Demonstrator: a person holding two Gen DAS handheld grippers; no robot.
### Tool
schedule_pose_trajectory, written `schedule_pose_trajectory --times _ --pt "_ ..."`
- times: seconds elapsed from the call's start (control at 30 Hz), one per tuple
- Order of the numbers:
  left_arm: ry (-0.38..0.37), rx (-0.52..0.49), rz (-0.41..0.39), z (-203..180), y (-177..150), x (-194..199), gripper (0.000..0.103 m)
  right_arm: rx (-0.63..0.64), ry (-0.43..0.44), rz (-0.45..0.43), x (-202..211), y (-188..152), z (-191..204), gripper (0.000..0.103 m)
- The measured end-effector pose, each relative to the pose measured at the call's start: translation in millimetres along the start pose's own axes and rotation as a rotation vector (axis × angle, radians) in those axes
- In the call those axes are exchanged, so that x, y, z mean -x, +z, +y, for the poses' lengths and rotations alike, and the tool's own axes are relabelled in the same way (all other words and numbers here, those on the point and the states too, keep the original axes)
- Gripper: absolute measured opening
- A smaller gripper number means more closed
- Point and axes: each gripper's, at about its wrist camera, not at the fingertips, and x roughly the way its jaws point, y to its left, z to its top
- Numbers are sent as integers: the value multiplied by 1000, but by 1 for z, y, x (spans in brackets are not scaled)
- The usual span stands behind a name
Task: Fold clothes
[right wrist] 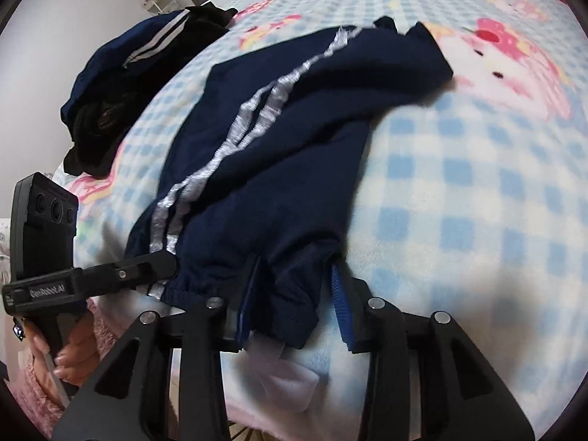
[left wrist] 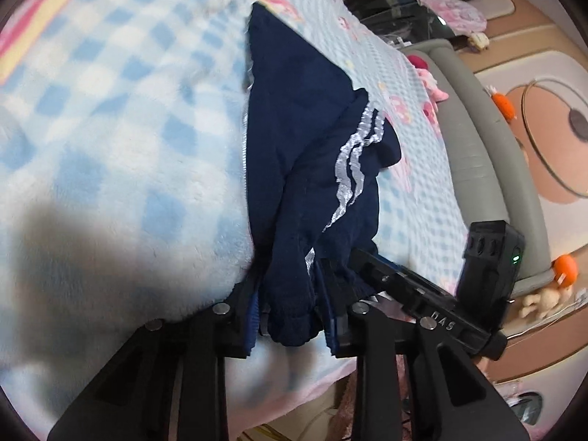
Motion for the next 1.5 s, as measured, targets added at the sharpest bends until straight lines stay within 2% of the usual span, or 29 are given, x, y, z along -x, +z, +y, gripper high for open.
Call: schedule_pose_trajectory --times 0.1,0.2,0.33,0.47,0.6,0.67,0.73,0.77,0.83,0.9,0.93,0.97,1.03,1.13,1.33,1.5 --pt "24 -45 -5 -10 -3 7 24 22 -4 -33 17 0 7 14" --pt "23 -61 -5 -17 -4 14 22 38 -20 -64 32 -2 12 9" --pt "15 -99 -8 -26 -8 26 21 -2 4 -88 47 -8 11 9" --pt "44 -130 10 -30 -17 33 21 -36 34 -93 61 -22 10 8" --pt "40 -136 32 -23 -24 37 21 -33 31 -88 65 -34 16 8" --pt "32 -130 31 -18 -25 40 36 -23 13 -73 62 -40 17 9" --pt "37 -133 17 -16 -26 44 37 -18 -19 -59 57 -45 14 10" --pt "39 -135 10 -14 -26 46 37 -15 -35 -53 55 -47 12 16" --pt "43 -138 -4 -12 -27 51 39 -31 -15 -92 64 -48 9 22" --pt "50 -143 -20 -10 -28 55 45 -18 -64 -163 80 -46 10 23" --pt "77 -166 -47 -15 -28 59 48 -9 -94 -198 86 -44 12 23" --pt "109 -193 -82 -21 -27 64 49 -3 -112 -227 91 -42 12 25" --pt "134 -230 -123 -30 -26 67 49 4 -111 -224 87 -40 14 28" --pt "132 -259 -100 -36 -23 57 49 26 -106 -194 75 -39 17 28" --pt "285 -300 -7 -30 -27 21 49 67 -135 -110 41 -54 17 28" --pt "239 -270 -34 -23 -23 36 49 10 -85 -126 55 -58 2 28"
